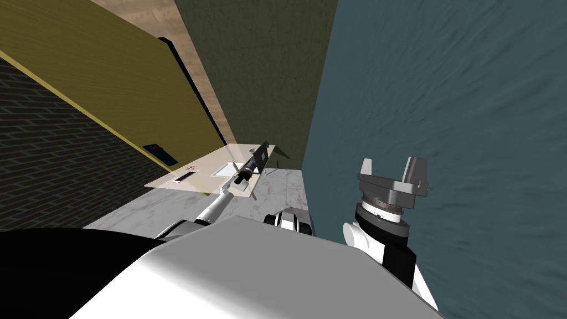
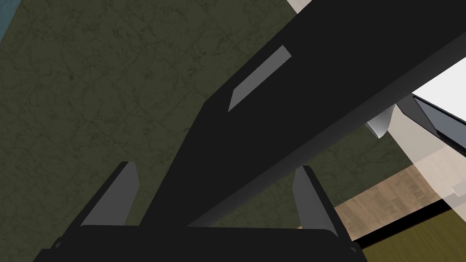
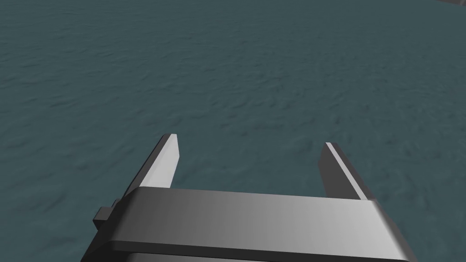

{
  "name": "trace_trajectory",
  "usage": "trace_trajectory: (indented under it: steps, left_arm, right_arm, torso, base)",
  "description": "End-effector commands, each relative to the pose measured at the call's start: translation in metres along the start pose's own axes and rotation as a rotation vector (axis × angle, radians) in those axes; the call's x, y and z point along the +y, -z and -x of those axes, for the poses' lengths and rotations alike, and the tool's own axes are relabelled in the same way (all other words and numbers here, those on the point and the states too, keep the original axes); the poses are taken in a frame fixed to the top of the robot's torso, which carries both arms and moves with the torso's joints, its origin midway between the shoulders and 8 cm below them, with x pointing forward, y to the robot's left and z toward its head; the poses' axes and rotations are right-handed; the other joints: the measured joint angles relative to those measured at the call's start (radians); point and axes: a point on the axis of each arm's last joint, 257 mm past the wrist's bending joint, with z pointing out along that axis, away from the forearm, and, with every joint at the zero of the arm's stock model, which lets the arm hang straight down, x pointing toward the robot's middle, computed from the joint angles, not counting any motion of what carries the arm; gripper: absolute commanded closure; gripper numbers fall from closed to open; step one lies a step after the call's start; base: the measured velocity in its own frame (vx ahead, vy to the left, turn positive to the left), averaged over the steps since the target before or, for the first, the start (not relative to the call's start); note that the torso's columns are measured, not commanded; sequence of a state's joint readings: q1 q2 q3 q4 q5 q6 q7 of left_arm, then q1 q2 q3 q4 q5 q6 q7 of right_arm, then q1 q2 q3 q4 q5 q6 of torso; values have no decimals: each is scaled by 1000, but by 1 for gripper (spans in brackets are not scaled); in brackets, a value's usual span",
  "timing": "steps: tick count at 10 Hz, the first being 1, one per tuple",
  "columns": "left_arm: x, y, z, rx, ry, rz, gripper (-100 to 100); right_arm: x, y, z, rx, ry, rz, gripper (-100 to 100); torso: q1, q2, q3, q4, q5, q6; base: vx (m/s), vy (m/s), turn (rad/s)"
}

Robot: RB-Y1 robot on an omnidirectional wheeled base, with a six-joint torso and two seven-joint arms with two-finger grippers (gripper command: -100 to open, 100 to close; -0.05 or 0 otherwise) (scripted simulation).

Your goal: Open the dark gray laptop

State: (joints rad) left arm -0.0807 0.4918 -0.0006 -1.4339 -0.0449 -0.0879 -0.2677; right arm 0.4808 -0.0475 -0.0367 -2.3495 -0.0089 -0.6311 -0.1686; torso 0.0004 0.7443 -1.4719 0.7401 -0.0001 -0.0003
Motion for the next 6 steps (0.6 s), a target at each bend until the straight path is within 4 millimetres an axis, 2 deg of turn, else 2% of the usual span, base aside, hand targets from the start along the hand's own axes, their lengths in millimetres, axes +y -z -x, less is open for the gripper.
trace_trajectory:
  steps: [1,2,3,5,6]
  left_arm:
    - [2,-17,4,-7,0,9,-100]
    - [19,-15,-2,4,0,43,-100]
    - [3,-28,11,-19,-3,-3,-100]
    - [-4,-45,19,-30,-2,-6,-100]
    - [5,-49,17,-27,-1,15,-100]
  right_arm:
    - [0,0,0,0,0,0,0]
    - [0,0,0,0,0,0,0]
    - [0,0,0,0,0,0,0]
    - [0,0,0,0,0,0,0]
    - [0,0,0,0,0,0,0]
  torso:
    - [0,-5,-3,-1,0,0]
    - [0,-10,-6,-3,0,0]
    - [-1,-11,-7,-4,0,0]
    - [-1,-2,-1,-1,0,0]
    - [0,-5,-3,-2,0,0]
  base:
    - [-25,-1,13]
    - [0,0,0]
    - [-99,-14,-131]
    - [-108,-9,-36]
    - [-24,1,10]
